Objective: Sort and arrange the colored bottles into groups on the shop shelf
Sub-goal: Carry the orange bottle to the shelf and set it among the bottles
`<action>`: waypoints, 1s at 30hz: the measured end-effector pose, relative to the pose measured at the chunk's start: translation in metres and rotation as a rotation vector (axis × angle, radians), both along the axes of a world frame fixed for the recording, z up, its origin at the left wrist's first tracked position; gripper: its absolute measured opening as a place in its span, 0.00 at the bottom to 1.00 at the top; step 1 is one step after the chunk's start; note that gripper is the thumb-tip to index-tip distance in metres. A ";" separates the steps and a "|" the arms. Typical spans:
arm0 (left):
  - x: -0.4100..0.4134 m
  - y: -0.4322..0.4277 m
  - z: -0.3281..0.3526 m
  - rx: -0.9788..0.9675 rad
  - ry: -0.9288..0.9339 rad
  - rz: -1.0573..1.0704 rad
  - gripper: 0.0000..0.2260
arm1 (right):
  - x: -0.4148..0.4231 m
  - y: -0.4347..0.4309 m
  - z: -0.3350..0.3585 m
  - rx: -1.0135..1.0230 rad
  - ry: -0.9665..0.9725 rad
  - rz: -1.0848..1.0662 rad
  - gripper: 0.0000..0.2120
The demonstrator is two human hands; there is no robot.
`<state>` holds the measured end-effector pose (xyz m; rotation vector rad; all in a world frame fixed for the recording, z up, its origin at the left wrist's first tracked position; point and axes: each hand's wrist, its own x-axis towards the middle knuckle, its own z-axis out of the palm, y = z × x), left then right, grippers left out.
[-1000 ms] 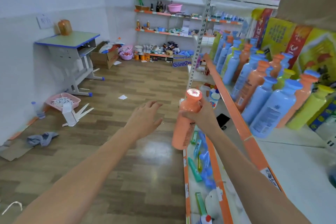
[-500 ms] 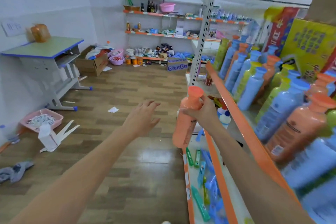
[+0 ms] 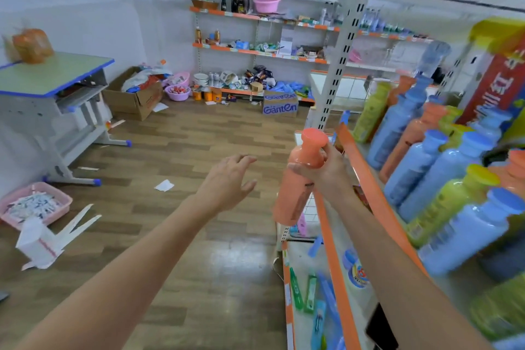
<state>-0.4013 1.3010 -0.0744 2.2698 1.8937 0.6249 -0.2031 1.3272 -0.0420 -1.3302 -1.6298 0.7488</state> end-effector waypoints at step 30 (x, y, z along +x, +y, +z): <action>0.089 0.383 0.035 -0.130 -0.174 -0.894 0.23 | 0.064 0.263 0.053 0.123 -0.025 -0.443 0.25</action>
